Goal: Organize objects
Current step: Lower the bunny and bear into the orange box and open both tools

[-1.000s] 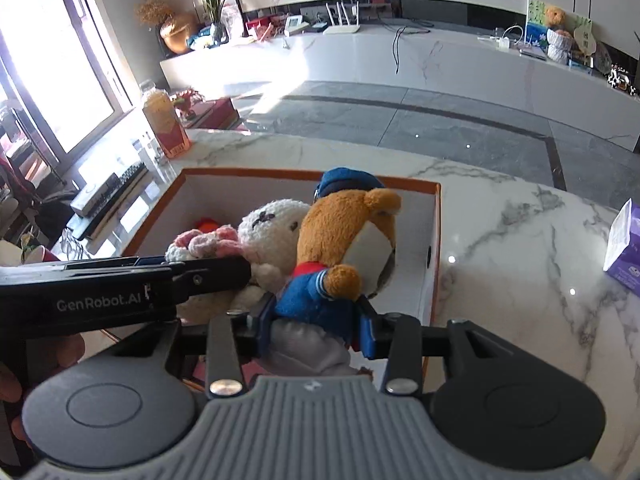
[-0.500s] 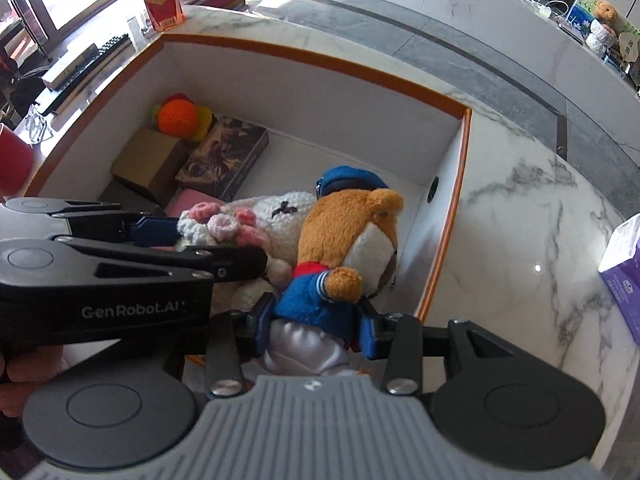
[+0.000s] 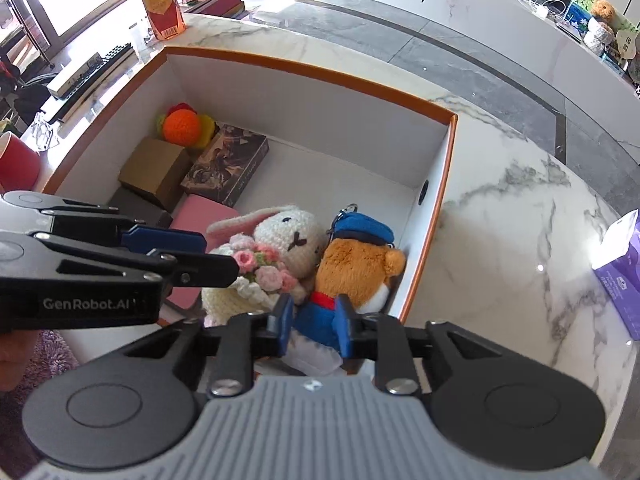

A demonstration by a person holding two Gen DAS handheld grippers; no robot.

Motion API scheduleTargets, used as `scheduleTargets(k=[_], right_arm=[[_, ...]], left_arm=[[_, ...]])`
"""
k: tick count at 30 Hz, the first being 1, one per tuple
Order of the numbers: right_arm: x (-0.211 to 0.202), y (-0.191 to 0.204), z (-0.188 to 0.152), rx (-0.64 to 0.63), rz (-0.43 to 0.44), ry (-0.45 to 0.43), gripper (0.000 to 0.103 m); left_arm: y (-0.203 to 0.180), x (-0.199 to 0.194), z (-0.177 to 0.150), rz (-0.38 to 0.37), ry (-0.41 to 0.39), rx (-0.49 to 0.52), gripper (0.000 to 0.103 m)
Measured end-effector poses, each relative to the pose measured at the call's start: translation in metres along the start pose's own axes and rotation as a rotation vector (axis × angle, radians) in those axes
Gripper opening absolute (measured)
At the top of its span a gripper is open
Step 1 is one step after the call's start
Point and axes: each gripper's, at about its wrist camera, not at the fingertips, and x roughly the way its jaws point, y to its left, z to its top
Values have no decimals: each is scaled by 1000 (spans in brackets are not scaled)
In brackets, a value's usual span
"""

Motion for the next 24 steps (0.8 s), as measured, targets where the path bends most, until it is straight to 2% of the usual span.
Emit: scheduleTargets(k=[7, 10, 15, 24], right_arm=[[20, 7, -1, -35, -41, 40, 0], [30, 6, -4, -17, -42, 63, 0], [27, 8, -6, -15, -44, 48, 0], [-23, 15, -21, 32, -25, -80, 3]], left_arm=[[-1, 8, -7, -11, 12, -1, 25], [0, 11, -8, -18, 21, -7, 25], [-4, 6, -10, 0, 6, 13, 25], [-35, -44, -26, -6, -98, 133, 25]])
